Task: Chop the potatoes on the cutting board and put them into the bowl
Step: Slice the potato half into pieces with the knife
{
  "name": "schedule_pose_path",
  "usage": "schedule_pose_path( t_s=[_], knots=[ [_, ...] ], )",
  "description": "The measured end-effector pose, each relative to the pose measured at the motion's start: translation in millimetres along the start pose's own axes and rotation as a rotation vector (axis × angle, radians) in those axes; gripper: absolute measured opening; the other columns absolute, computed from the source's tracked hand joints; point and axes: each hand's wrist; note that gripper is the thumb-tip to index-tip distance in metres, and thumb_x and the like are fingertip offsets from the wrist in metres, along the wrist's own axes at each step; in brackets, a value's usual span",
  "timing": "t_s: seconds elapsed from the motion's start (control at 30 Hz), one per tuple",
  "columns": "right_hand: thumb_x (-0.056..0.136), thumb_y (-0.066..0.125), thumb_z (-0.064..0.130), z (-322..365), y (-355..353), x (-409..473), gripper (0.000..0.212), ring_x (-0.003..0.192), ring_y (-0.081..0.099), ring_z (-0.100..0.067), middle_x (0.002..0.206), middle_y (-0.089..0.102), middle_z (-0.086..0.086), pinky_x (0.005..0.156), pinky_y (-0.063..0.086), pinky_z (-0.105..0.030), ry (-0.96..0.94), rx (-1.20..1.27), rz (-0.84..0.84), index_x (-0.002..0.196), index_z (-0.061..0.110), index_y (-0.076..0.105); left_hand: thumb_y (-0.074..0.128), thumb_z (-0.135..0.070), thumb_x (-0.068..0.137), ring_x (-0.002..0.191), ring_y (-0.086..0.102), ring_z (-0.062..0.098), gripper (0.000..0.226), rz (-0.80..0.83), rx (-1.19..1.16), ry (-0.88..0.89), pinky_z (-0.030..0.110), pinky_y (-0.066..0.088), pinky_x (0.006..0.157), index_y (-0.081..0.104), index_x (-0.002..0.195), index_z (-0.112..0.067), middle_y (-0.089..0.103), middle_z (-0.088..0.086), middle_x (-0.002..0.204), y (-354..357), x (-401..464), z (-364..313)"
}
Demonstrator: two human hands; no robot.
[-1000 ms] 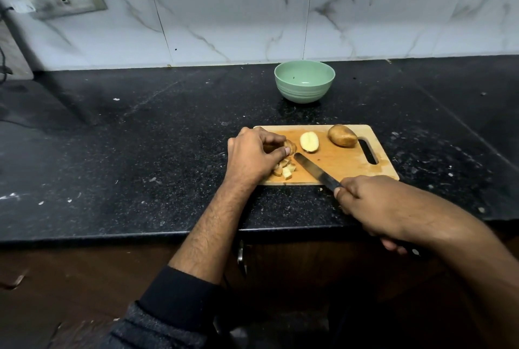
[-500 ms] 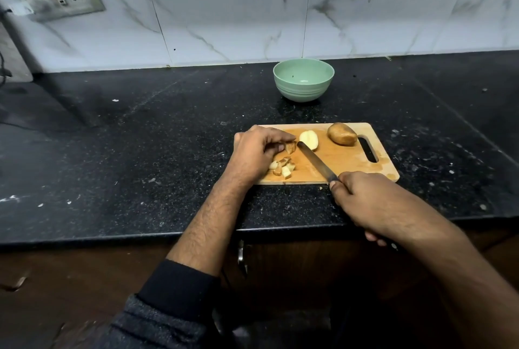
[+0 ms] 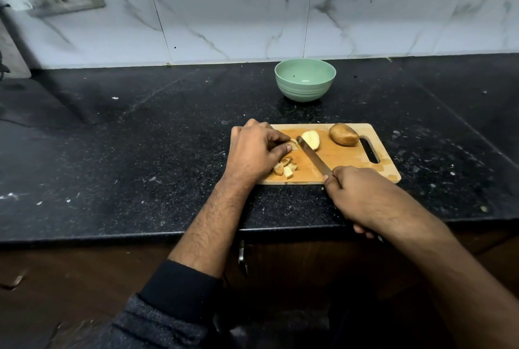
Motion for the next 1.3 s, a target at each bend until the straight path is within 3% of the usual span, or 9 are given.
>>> schedule_pose_path(
  t_s=[0.2,0.37,0.6,0.77,0.9,1.1,1.3],
  knots=[
    [0.107,0.034,0.047,6.2,1.9,4.3,0.035,0.057,0.066,-0.014,0.082,0.064,-0.003,0.06,0.06,-0.032,-0.003,-0.176,-0.038,0.116,0.022,0.057,0.073,-0.048,0.087,0.11,0.053,0.009,0.027,0.0,0.034,0.034,0.042,0.04,0.098,0.076,0.11,-0.037,0.07,-0.018,0.111,-0.1,1.2,-1.6],
    [0.106,0.035,0.049,3.1,2.1,4.3,0.031,0.048,0.064,-0.011,0.081,0.064,-0.001,0.043,0.05,-0.024,0.002,-0.163,-0.026,0.113,0.027,0.055,0.076,-0.039,0.087,0.107,0.059,0.011,0.027,-0.006,-0.022,0.04,0.044,0.049,0.097,0.077,0.112,-0.03,0.074,-0.013,0.11,1.4,0.3,-2.8],
    [0.106,0.036,0.048,1.8,2.7,1.5,0.028,0.04,0.059,-0.008,0.08,0.064,-0.001,0.034,0.041,-0.017,-0.02,-0.129,-0.021,0.11,0.026,0.053,0.074,-0.042,0.088,0.107,0.054,0.011,0.033,0.001,0.003,0.025,0.045,0.043,0.101,0.073,0.119,-0.032,0.072,-0.014,0.108,1.7,1.0,-3.3],
    [0.106,0.036,0.048,1.5,2.4,2.1,0.028,0.045,0.062,-0.009,0.081,0.064,0.001,0.036,0.043,-0.019,-0.04,-0.159,-0.017,0.114,0.029,0.055,0.073,-0.046,0.088,0.106,0.051,0.008,0.027,-0.007,0.021,0.025,0.037,0.037,0.097,0.074,0.113,-0.036,0.07,-0.018,0.105,2.3,0.6,-1.4],
    [0.106,0.035,0.05,-0.4,0.4,2.7,0.031,0.047,0.064,-0.01,0.08,0.065,0.002,0.041,0.046,-0.022,-0.038,-0.165,-0.053,0.107,0.027,0.056,0.074,-0.047,0.087,0.106,0.052,0.007,0.026,0.003,-0.015,0.019,0.039,0.036,0.097,0.075,0.112,-0.038,0.069,-0.019,0.106,2.1,0.4,1.1],
    [0.107,0.031,0.05,2.2,3.3,-0.5,0.035,0.041,0.063,-0.01,0.07,0.065,0.001,0.039,0.043,-0.021,-0.085,-0.121,-0.105,0.098,0.026,0.055,0.077,-0.044,0.084,0.108,0.051,0.004,0.044,0.031,-0.107,-0.07,0.033,0.023,0.09,0.065,0.126,-0.036,0.07,-0.022,0.103,1.9,1.4,0.9],
    [0.107,0.031,0.049,5.5,4.3,-1.0,0.036,0.045,0.064,-0.01,0.072,0.065,0.001,0.042,0.048,-0.023,-0.083,-0.113,-0.11,0.105,0.024,0.057,0.074,-0.043,0.087,0.107,0.051,0.005,0.023,0.029,-0.029,-0.025,0.037,0.028,0.093,0.074,0.11,-0.038,0.068,-0.018,0.104,1.9,2.6,-0.3]
  ],
)
Point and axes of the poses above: each hand's wrist, its own x-axis towards the middle knuckle, its own y-axis out of the palm, z = x × y
